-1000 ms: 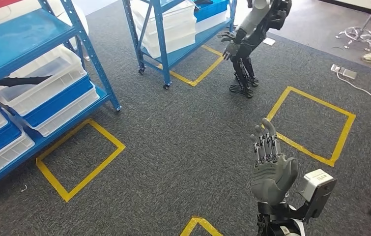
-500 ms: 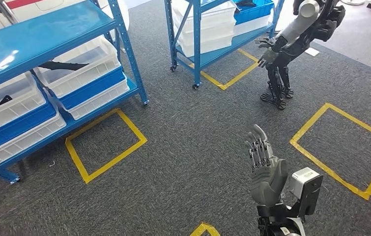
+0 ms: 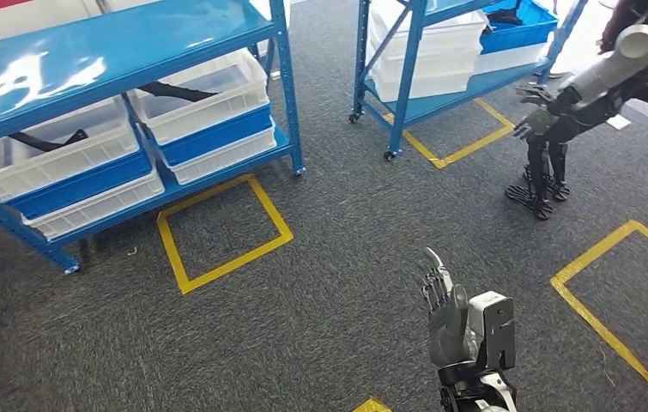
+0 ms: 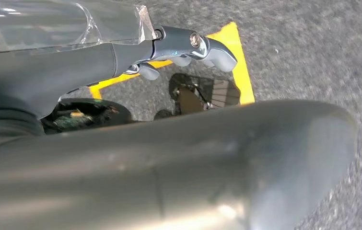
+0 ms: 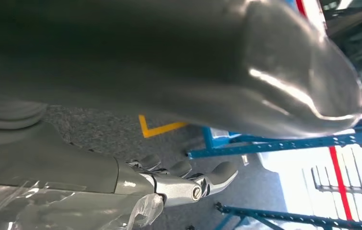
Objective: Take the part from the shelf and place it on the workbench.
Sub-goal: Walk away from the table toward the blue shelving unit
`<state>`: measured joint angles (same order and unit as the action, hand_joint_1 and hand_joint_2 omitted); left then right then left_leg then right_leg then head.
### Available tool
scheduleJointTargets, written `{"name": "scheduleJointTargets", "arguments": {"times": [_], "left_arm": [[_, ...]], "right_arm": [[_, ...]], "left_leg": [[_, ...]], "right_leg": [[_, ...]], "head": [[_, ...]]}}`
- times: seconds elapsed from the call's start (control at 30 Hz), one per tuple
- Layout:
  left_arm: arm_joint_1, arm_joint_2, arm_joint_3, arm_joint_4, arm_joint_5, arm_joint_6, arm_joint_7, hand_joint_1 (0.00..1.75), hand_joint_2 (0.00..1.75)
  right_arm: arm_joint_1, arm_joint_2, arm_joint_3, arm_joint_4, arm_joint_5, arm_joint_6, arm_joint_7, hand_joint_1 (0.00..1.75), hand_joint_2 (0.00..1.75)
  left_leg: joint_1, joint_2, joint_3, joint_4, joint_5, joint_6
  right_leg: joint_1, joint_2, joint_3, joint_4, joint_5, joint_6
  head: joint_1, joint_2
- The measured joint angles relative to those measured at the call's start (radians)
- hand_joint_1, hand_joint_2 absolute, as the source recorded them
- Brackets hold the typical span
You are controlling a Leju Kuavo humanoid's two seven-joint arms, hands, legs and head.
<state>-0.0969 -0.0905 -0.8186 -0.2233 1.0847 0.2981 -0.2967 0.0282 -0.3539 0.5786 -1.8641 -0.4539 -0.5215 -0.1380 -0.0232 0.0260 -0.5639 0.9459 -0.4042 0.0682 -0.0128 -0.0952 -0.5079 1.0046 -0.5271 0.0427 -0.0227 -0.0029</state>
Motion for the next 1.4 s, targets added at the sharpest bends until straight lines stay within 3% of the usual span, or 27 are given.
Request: {"name": "scheduleJointTargets", "arguments": {"times": [0.07,0.13,0.17,0.2,0.23,0.3,0.37,0.43,0.47,0.53,0.6,0.67,0.7,0.73,0.8,0.87,0.93,0.97,1.03,1.1,1.17,1.2,1.23,1.3,1.33,1.4], "left_arm": [[-0.003,-0.002,-0.001,0.0,0.0,0.0,0.0,0.0,0.0],[-0.006,-0.004,-0.002,0.0,0.0,0.0,0.0,0.0,0.0],[-0.005,-0.006,-0.003,0.0,0.0,-0.001,0.001,0.0,0.0],[-0.004,-0.006,-0.005,0.0,0.0,-0.001,0.002,0.0,0.0],[-0.002,-0.006,-0.007,0.0,0.0,-0.001,0.003,0.0,0.0],[-0.002,-0.006,-0.01,0.0,0.0,-0.002,0.006,0.0,0.0],[-0.004,-0.006,-0.015,0.0,0.0,-0.003,0.009,0.0,0.0],[-0.002,-0.005,-0.02,0.0,0.0,-0.004,0.011,0.0,0.0],[0.0,-0.005,-0.022,0.0,0.0,-0.004,0.011,0.0,0.0],[-0.001,-0.005,-0.026,0.0,0.0,-0.005,0.012,0.0,0.0],[-0.004,-0.005,-0.029,0.0,0.001,-0.006,0.012,0.0,0.0],[-0.003,-0.005,-0.034,0.0,0.003,-0.006,0.013,0.0,0.0],[-0.001,-0.005,-0.037,0.0,0.004,-0.006,0.014,0.0,0.0],[-0.001,-0.005,-0.04,0.0,0.005,-0.006,0.016,0.0,0.0],[-0.002,-0.003,-0.043,0.0,0.006,-0.006,0.018,0.0,0.0],[-0.005,-0.001,-0.047,0.0,0.006,-0.006,0.019,0.0,0.0],[-0.005,0.001,-0.051,0.0,0.008,-0.004,0.02,0.0,0.0],[-0.003,0.001,-0.052,0.0,0.01,-0.004,0.021,0.0,0.0],[-0.001,0.002,-0.055,0.001,0.012,-0.001,0.02,0.0,0.0],[-0.006,0.002,-0.058,0.002,0.015,0.0,0.02,0.0,0.0],[-0.01,0.002,-0.061,0.002,0.018,0.0,0.019,0.0,0.0],[-0.009,0.002,-0.063,0.002,0.019,0.0,0.018,0.0,0.0],[-0.007,0.002,-0.064,0.002,0.02,0.0,0.018,0.0,0.0],[-0.004,0.003,-0.066,0.002,0.022,0.0,0.017,0.0,0.0],[-0.004,0.003,-0.067,0.002,0.022,0.001,0.017,0.0,0.44],[-0.004,0.005,-0.068,0.002,0.021,0.004,0.015,0.0,1.31]], "right_arm": [[0.002,-0.002,0.005,0.033,-0.012,0.004,0.003,0.0,0.0],[0.005,-0.003,0.015,0.075,-0.032,0.014,0.001,0.0,0.0],[0.007,-0.003,0.02,0.097,-0.043,0.022,-0.004,0.0,0.0],[0.008,-0.003,0.024,0.118,-0.055,0.033,-0.01,0.0,0.0],[0.008,-0.003,0.028,0.138,-0.068,0.044,-0.016,0.0,0.0],[0.007,-0.003,0.035,0.181,-0.097,0.07,-0.023,0.0,0.0],[0.006,-0.004,0.044,0.232,-0.129,0.102,-0.031,0.0,0.0],[0.0,-0.005,0.052,0.289,-0.165,0.137,-0.048,0.0,0.0],[-0.004,-0.005,0.056,0.321,-0.183,0.154,-0.059,0.0,0.0],[-0.011,-0.005,0.061,0.393,-0.212,0.179,-0.076,0.0,0.0],[-0.012,-0.005,0.065,0.478,-0.234,0.192,-0.086,0.0,0.0],[-0.014,-0.005,0.068,0.569,-0.253,0.2,-0.092,0.0,0.0],[-0.016,-0.005,0.069,0.612,-0.263,0.203,-0.094,0.0,0.0],[-0.018,-0.003,0.07,0.654,-0.272,0.205,-0.095,0.0,0.0],[-0.024,0.001,0.075,0.733,-0.288,0.207,-0.096,0.0,0.0],[-0.031,0.007,0.083,0.808,-0.297,0.209,-0.097,0.0,0.0],[-0.04,0.016,0.09,0.881,-0.31,0.212,-0.098,0.0,0.0],[-0.043,0.022,0.092,0.913,-0.319,0.215,-0.1,0.0,0.0],[-0.046,0.033,0.097,0.975,-0.337,0.226,-0.109,0.0,0.0],[-0.046,0.042,0.103,1.037,-0.356,0.237,-0.119,0.0,0.0],[-0.044,0.052,0.11,1.093,-0.369,0.245,-0.125,0.0,0.0],[-0.044,0.057,0.113,1.118,-0.373,0.247,-0.128,0.0,0.0],[-0.045,0.061,0.116,1.14,-0.375,0.249,-0.13,0.0,0.0],[-0.047,0.072,0.12,1.18,-0.377,0.252,-0.132,0.0,0.0],[-0.049,0.078,0.122,1.198,-0.378,0.253,-0.133,0.0,0.0],[-0.057,0.091,0.127,1.232,-0.382,0.251,-0.131,0.0,0.0]], "left_leg": [[0.006,-0.025,0.013,-0.01,0.003,0.004],[0.007,-0.055,0.014,-0.009,0.002,0.007],[0.008,-0.072,0.015,-0.009,0.001,0.007],[0.01,-0.089,0.017,-0.007,-0.001,0.005],[0.012,-0.106,0.019,-0.005,-0.003,0.002],[0.014,-0.134,0.017,0.006,-0.012,-0.01],[0.015,-0.158,0.008,0.014,-0.018,-0.022],[0.018,-0.179,0.002,0.014,-0.017,-0.03],[0.019,-0.171,-0.001,0.019,-0.021,-0.035],[0.018,-0.116,-0.03,0.081,-0.054,-0.045],[0.02,-0.054,-0.1,0.216,-0.111,-0.055],[0.023,-0.037,-0.158,0.314,-0.134,-0.058],[0.023,-0.034,-0.16,0.31,-0.12,-0.056],[0.021,-0.029,-0.139,0.262,-0.09,-0.051],[0.01,0.01,-0.066,0.115,-0.026,-0.031],[-0.004,0.041,-0.024,0.028,-0.001,-0.015],[-0.009,0.029,-0.021,0.016,-0.001,-0.011],[-0.006,0.018,-0.014,0.007,0.004,-0.009],[0.004,-0.004,0.004,-0.014,0.012,-0.004],[0.01,-0.026,0.013,-0.023,0.016,0.001],[0.011,-0.055,0.014,-0.023,0.015,0.002],[0.013,-0.071,0.014,-0.022,0.014,0.001],[0.016,-0.086,0.015,-0.02,0.013,-0.002],[0.02,-0.113,0.014,-0.008,0.005,-0.014],[0.021,-0.123,0.011,0.001,-0.001,-0.022],[0.019,-0.136,0.004,0.012,-0.009,-0.034]], "right_leg": [[-0.002,0.064,-0.05,0.104,-0.048,0.005],[-0.003,0.085,-0.126,0.226,-0.086,0.009],[-0.004,0.087,-0.147,0.247,-0.08,0.011],[-0.006,0.089,-0.149,0.23,-0.054,0.014],[-0.009,0.096,-0.133,0.177,-0.013,0.017],[-0.021,0.142,-0.084,0.046,0.055,0.023],[-0.025,0.171,-0.061,-0.013,0.07,0.016],[-0.022,0.151,-0.059,-0.016,0.068,-0.001],[-0.021,0.139,-0.057,-0.017,0.068,-0.008],[-0.023,0.113,-0.051,-0.019,0.066,-0.02],[-0.018,0.086,-0.047,-0.019,0.061,-0.028],[-0.016,0.058,-0.043,-0.019,0.055,-0.03],[-0.014,0.045,-0.04,-0.019,0.052,-0.03],[-0.013,0.033,-0.035,-0.019,0.049,-0.03],[-0.009,0.01,-0.025,-0.02,0.041,-0.026],[-0.007,-0.009,-0.016,-0.021,0.035,-0.018],[-0.007,-0.028,-0.007,-0.028,0.031,-0.008],[-0.008,-0.026,-0.001,-0.029,0.028,-0.003],[-0.009,0.017,-0.009,0.007,0.0,0.004],[-0.01,0.072,-0.068,0.123,-0.056,0.008],[-0.012,0.086,-0.132,0.231,-0.088,0.012],[-0.013,0.087,-0.143,0.236,-0.075,0.015],[-0.016,0.089,-0.134,0.201,-0.044,0.018],[-0.024,0.114,-0.081,0.071,0.029,0.028],[-0.027,0.128,-0.059,0.021,0.05,0.027],[-0.026,0.142,-0.045,-0.012,0.057,0.015]], "head": [[0.002,0.0],[0.002,0.0],[0.003,0.0],[0.003,0.0],[0.003,0.0],[0.004,0.0],[0.005,0.0],[0.004,0.0],[0.004,0.0],[0.0,0.0],[-0.003,0.0],[-0.003,0.0],[-0.004,0.0],[-0.004,0.0],[-0.004,0.0],[-0.004,0.0],[-0.004,0.0],[-0.004,0.0],[-0.002,0.0],[0.0,0.0],[0.002,0.0],[0.002,0.0],[0.003,0.0],[0.004,0.0],[0.006,0.0],[0.007,0.0]]}}
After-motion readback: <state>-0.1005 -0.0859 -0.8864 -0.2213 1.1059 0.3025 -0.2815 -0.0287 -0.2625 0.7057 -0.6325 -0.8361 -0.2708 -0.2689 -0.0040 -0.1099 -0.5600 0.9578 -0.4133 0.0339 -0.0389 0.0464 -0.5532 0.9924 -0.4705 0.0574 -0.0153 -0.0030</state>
